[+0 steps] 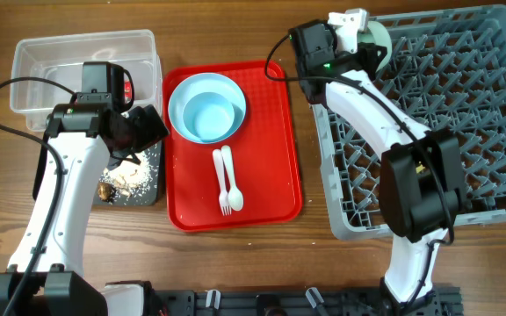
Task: Sort waste into correct bins and load items into the dishwasher rack
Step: 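Grasp the green bowl with the right gripper and place it in the rack, then grasp the light-blue bowl with the right gripper and place it in the rack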
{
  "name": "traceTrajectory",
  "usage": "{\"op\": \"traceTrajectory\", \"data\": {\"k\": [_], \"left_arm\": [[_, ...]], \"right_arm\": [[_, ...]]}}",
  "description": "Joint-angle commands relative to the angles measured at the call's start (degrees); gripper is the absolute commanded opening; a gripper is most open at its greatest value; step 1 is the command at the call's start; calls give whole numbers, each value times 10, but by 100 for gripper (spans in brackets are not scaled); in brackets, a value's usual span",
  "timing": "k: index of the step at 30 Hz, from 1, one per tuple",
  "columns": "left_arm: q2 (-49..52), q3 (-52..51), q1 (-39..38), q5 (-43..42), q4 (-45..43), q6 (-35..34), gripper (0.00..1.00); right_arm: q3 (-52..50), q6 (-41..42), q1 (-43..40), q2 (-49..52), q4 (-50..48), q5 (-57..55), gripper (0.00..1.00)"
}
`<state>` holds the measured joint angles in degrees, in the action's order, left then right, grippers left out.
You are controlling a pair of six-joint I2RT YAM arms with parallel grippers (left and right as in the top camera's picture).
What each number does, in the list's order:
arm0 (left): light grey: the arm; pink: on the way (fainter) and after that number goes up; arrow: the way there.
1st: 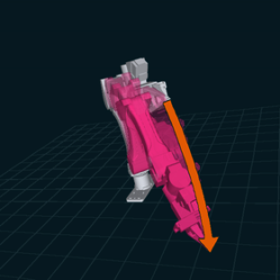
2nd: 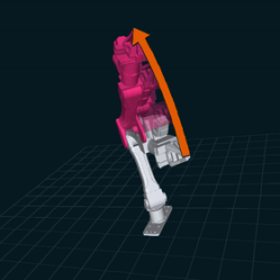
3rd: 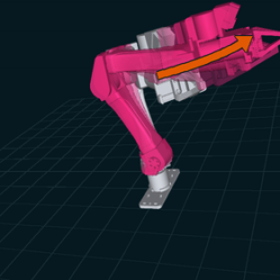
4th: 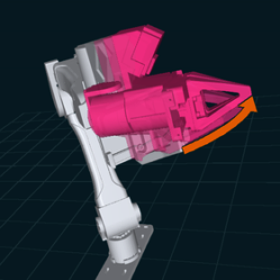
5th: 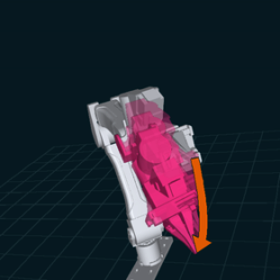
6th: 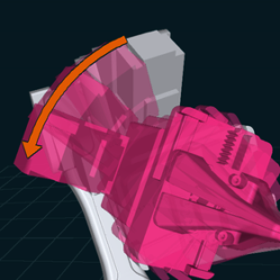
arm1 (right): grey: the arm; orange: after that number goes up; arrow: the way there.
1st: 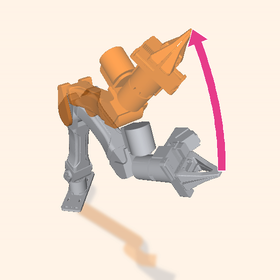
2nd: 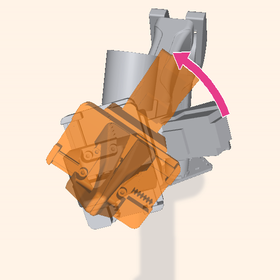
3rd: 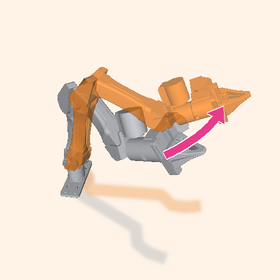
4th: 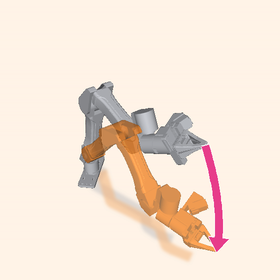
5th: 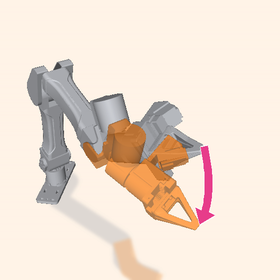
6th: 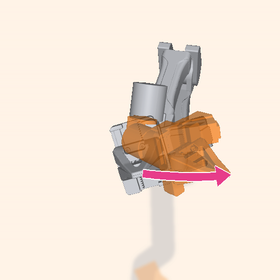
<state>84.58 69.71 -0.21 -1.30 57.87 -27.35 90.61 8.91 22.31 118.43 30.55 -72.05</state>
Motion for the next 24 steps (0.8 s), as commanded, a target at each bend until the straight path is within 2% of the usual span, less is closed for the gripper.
{"op": "traceTrajectory", "data": {"k": [1,4,5,7,10,11,12,13,14,16,20,24], "left_arm": [[-10,2,1,8,0,-8,89],[-10,2,1,8,0,-7,89],[-10,2,1,8,0,-7,89],[-10,2,1,8,0,-7,89],[-10,2,1,8,-2,-7,89],[-10,2,1,8,-2,-7,89],[-10,2,1,8,0,-2,89],[-10,2,1,22,7,-1,90],[-10,2,1,40,14,-2,90],[-10,2,15,72,33,-26,91],[-10,2,65,59,37,-36,92],[-10,2,68,58,37,-36,93]], "right_arm": [[-12,13,29,10,27,71,5],[-12,6,33,9,86,224,7],[-12,25,33,5,103,245,11],[-11,41,34,-20,134,279,26],[-11,26,34,-100,158,357,67],[-11,15,34,-136,152,418,75],[-10,16,34,-162,140,495,76],[-10,16,34,-188,113,634,76],[-10,18,34,-193,93,718,75],[-10,52,43,-182,55,835,75],[-10,86,93,-110,36,837,75],[-10,158,134,-7,-12,794,73]]}}
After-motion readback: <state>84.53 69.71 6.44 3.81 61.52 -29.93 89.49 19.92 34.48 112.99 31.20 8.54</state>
